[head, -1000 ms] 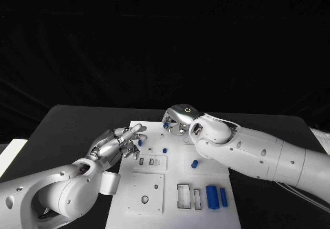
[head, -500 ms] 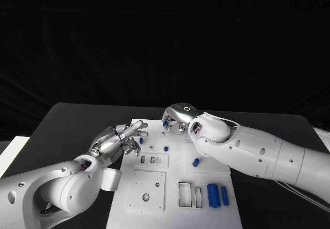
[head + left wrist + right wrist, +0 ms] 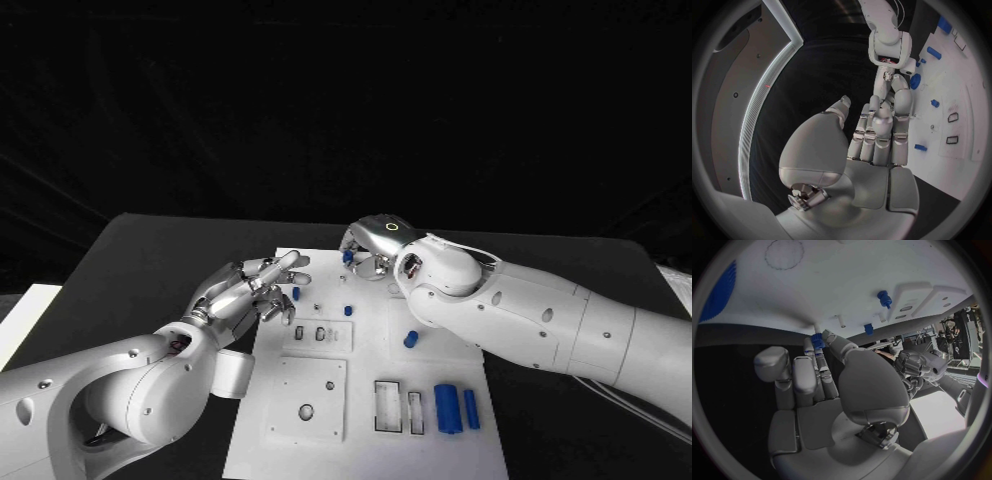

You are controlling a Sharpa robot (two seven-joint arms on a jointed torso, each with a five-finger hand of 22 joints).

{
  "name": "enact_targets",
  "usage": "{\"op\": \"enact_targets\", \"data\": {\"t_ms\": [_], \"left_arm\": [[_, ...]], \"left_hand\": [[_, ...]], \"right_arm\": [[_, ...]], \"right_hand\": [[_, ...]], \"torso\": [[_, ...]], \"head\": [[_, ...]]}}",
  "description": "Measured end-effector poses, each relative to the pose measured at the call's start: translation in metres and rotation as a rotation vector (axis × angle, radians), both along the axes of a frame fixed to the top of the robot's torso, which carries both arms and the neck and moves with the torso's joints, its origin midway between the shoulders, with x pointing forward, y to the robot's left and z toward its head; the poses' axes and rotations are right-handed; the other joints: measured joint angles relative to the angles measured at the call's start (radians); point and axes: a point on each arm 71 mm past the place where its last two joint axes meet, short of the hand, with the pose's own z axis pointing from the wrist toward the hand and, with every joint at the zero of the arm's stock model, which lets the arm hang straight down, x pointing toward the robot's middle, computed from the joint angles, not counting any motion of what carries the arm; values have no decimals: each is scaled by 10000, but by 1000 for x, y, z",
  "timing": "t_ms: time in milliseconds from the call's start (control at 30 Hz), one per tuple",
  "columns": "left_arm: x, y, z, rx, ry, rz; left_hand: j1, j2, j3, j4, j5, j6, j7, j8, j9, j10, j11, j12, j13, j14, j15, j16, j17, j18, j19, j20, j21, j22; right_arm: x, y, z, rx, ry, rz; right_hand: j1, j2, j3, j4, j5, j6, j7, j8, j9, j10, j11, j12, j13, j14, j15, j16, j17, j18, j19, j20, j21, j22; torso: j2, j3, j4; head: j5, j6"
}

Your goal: Assemble the parts on the task board

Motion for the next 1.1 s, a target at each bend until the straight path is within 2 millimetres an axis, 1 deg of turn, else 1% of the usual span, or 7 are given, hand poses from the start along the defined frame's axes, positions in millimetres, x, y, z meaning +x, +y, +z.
{"op": "enact_targets", "data": {"t_ms": [100, 300, 433, 700, 800, 933, 1100], "left_arm": [[0, 0, 0, 1, 3, 0], [0, 0, 0, 7, 8, 8], [0, 1, 0, 12, 12, 14], [0, 1, 0, 18, 20, 19], [0, 1, 0, 20, 22, 20], [0, 1, 0, 23, 28, 18], [0, 1, 0, 26, 40, 11]], "left_hand": [[0, 0, 0, 0, 0, 0, 0, 0, 0, 0, 0, 0, 0, 0, 0, 0, 0, 0, 0, 0, 0, 0], [0, 0, 0, 0, 0, 0, 0, 0, 0, 0, 0, 0, -1, 0, 0, 0, 1, 0, 0, 0, 0, 0], [0, 0, 0, 0, 0, 0, -1, 0, 0, 0, 0, 0, -1, 0, 0, 0, 1, 0, 0, 0, 0, 1], [0, 0, -29, -29, 0, 0, -1, 0, 0, -36, 36, 0, 9, 0, 0, -42, -22, -1, 0, 0, 1, -20], [0, 0, -29, -29, 0, 1, -1, 0, 0, -36, 36, 0, 9, 0, 0, -42, -21, 0, 0, 0, 1, -20], [0, 0, -29, -29, 0, 1, -1, 0, 0, -36, 36, 0, 8, 0, 0, -42, -21, -1, 0, 0, 1, -20], [0, 0, -29, -28, 0, 1, -1, 0, 1, -36, 36, 0, 7, 0, 0, -42, -21, -1, 0, -1, 1, -23]], "right_arm": [[0, 0, 0, -13, 16, -5], [-1, -1, -2, -56, 66, -14], [-1, -1, -1, -50, 48, -13], [-2, -1, -1, -36, 27, -9], [-2, 0, -1, -30, 23, -6], [-1, 0, -1, -5, -3, -12], [-1, -1, -1, 29, -27, -29]], "right_hand": [[2, 2, 70, 69, -1, 3, -3, -1, 0, 89, -37, 3, 61, 0, 0, 0, 76, 0, 0, 0, 0, 88], [43, -36, 142, 141, -40, 174, -170, 52, 63, 536, -169, 128, 125, 0, 0, 138, 318, 1, 28, -27, 156, 358], [81, -70, 165, 165, -57, 224, -146, 52, 81, 601, -222, 137, 190, 0, 0, 138, 342, 1, 43, -43, 156, 387], [113, -73, 168, 167, -71, 224, -146, 51, 79, 601, -221, 125, 191, 0, -1, 137, 341, 0, 42, -42, 156, 369], [150, -117, 171, 252, -258, -35, -45, -28, 37, 334, -88, -14, 155, 0, -1, 101, 175, 1, 41, -41, 133, 193], [221, -402, -30, 444, -458, -973, 38, -28, -225, -915, 94, -40, -5, -90, 89, -312, -422, 1, -217, 110, -289, -404], [200, -458, -198, 525, -458, -1081, 46, -28, -279, -1124, 127, -40, -6, -90, 89, -348, -524, 2, -232, 124, -317, -494]], "torso": [[6, 0, 1], [12, 2, 2], [16, 2, 0], [26, 7, 0], [28, 6, 0], [33, 2, -7], [35, -3, -6]], "head": [[3, -4], [11, -13], [19, -14], [25, -8], [30, -5], [32, 1], [24, -6]]}}
